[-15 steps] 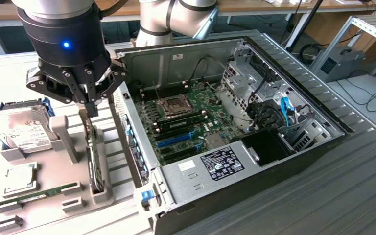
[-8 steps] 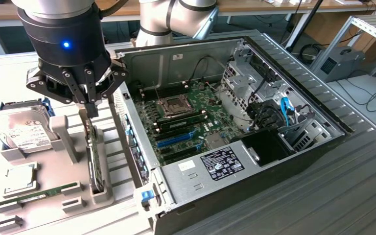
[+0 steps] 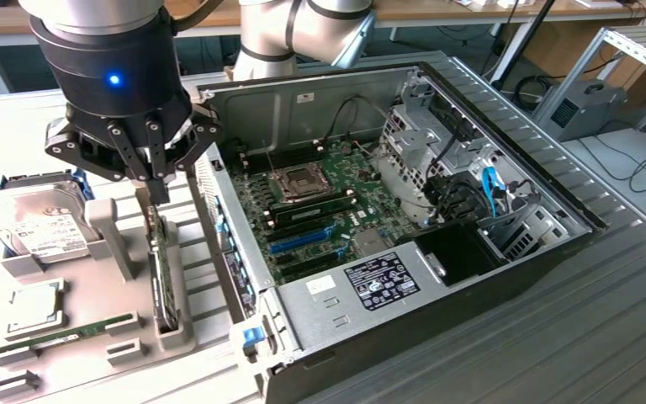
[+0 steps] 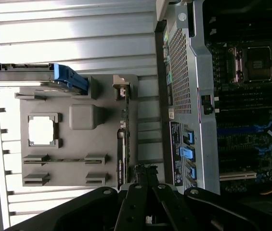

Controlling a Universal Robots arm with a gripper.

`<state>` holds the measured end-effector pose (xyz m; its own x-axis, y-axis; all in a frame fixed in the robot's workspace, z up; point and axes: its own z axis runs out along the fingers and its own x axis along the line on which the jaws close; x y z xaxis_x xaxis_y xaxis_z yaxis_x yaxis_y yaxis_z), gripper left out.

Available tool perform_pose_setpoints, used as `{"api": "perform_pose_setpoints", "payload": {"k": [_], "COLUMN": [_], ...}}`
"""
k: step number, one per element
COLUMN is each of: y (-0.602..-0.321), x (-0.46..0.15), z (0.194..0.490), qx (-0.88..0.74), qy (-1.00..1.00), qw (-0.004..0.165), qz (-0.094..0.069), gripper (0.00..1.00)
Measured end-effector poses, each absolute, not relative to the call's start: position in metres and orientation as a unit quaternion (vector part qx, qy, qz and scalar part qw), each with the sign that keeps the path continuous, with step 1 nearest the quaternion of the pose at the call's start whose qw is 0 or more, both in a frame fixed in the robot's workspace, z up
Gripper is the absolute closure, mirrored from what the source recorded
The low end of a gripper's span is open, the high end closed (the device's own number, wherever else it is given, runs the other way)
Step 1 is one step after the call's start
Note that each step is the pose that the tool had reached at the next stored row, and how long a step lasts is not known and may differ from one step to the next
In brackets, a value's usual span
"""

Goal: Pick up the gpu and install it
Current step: 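Reach for the gpu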

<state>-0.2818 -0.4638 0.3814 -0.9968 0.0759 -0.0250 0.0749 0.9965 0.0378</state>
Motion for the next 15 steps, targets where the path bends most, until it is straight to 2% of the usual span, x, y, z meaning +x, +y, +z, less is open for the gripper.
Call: {"api": "perform_pose_setpoints", "payload": {"k": [15], "y": [-0.466], "x": [-0.2818], "z": [0.3813], "qx": [0.038], "qy": [0.999], "qw": [0.013], "qz": [0.018], "gripper": [0.89]}}
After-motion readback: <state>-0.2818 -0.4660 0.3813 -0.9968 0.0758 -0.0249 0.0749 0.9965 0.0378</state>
